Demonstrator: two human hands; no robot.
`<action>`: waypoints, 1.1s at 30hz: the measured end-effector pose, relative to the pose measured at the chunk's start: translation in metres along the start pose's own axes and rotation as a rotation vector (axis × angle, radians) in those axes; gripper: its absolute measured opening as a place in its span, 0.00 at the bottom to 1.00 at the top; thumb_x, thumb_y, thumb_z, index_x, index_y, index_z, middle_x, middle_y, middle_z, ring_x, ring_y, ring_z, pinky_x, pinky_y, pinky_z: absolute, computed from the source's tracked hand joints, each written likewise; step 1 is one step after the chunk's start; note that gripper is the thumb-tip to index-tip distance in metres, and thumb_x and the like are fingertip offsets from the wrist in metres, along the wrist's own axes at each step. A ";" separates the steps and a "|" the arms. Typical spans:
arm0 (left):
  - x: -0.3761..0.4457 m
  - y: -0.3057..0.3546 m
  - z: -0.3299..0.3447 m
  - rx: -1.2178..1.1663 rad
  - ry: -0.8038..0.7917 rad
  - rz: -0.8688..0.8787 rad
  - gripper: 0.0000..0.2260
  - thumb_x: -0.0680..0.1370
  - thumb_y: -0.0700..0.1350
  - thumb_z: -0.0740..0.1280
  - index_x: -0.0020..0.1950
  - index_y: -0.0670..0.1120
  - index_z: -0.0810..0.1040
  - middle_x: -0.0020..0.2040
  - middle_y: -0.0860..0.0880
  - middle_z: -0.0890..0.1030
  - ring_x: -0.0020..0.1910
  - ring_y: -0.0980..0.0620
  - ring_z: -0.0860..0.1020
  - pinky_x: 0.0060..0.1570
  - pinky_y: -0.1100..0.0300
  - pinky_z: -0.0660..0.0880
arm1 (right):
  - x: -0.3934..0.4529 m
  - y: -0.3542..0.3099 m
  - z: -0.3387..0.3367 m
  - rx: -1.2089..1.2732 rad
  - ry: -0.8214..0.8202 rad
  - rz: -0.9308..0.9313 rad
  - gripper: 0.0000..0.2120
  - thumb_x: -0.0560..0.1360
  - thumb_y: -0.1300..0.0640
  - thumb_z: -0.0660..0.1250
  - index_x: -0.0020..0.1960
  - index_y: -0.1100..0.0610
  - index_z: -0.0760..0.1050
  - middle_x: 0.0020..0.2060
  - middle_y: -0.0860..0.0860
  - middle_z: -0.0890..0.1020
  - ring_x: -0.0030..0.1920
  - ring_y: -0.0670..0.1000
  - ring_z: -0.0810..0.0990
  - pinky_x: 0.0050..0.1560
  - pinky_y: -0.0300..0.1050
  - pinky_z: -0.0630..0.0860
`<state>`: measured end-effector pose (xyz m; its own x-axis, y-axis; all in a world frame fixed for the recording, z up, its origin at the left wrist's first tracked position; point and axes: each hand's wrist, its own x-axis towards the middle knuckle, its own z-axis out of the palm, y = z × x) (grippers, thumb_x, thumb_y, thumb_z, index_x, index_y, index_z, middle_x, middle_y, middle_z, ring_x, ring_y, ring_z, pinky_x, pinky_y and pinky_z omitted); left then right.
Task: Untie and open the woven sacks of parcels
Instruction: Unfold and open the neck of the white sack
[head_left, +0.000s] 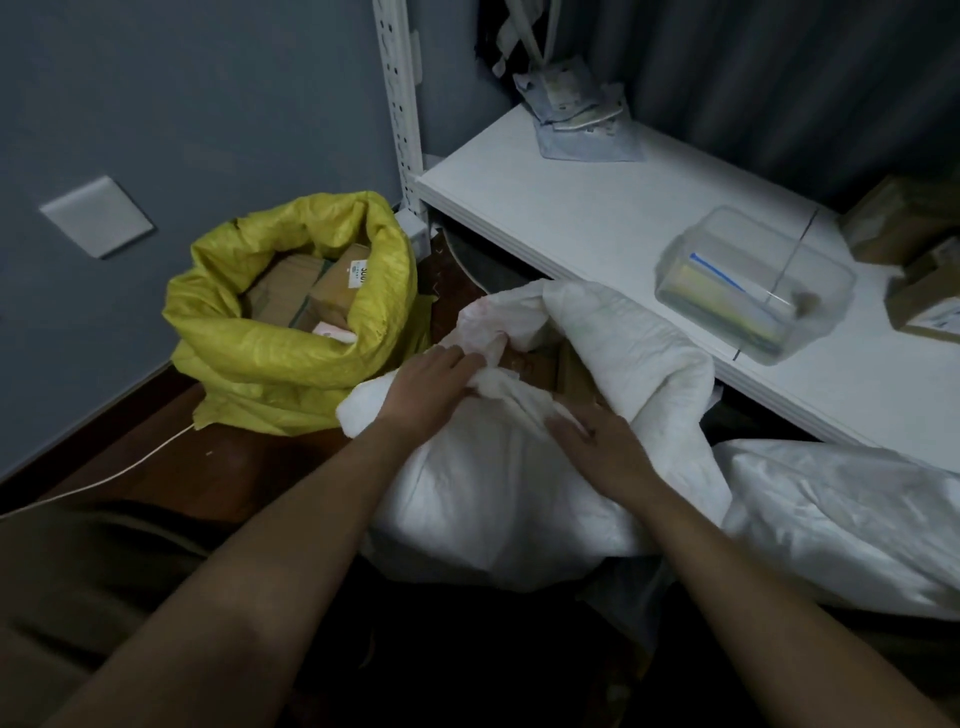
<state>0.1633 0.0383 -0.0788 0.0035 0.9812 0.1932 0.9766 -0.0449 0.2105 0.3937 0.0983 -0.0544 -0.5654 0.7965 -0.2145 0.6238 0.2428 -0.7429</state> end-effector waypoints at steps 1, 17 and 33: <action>0.007 -0.003 0.002 -0.029 -0.052 0.012 0.15 0.66 0.38 0.75 0.52 0.42 0.79 0.41 0.41 0.79 0.37 0.41 0.79 0.34 0.54 0.74 | 0.000 -0.001 0.003 -0.079 -0.036 0.007 0.23 0.76 0.41 0.63 0.70 0.45 0.69 0.59 0.41 0.74 0.61 0.43 0.71 0.63 0.36 0.64; 0.000 -0.002 0.041 -0.111 -0.187 0.206 0.15 0.73 0.50 0.57 0.49 0.46 0.80 0.42 0.46 0.78 0.38 0.46 0.78 0.36 0.56 0.71 | 0.006 0.068 0.012 -0.835 0.158 -0.861 0.22 0.74 0.58 0.60 0.67 0.49 0.71 0.36 0.52 0.76 0.33 0.54 0.75 0.31 0.47 0.73; -0.013 0.011 0.044 -0.378 -0.456 -0.174 0.31 0.73 0.70 0.55 0.70 0.53 0.68 0.65 0.51 0.75 0.63 0.48 0.72 0.64 0.49 0.65 | 0.015 0.040 0.050 -0.476 0.053 -0.400 0.05 0.67 0.61 0.71 0.41 0.56 0.76 0.39 0.53 0.79 0.39 0.54 0.78 0.38 0.40 0.68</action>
<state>0.1837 0.0335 -0.1216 0.0242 0.9578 -0.2863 0.8274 0.1415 0.5435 0.3834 0.0922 -0.1191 -0.7849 0.6165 0.0626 0.5485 0.7382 -0.3926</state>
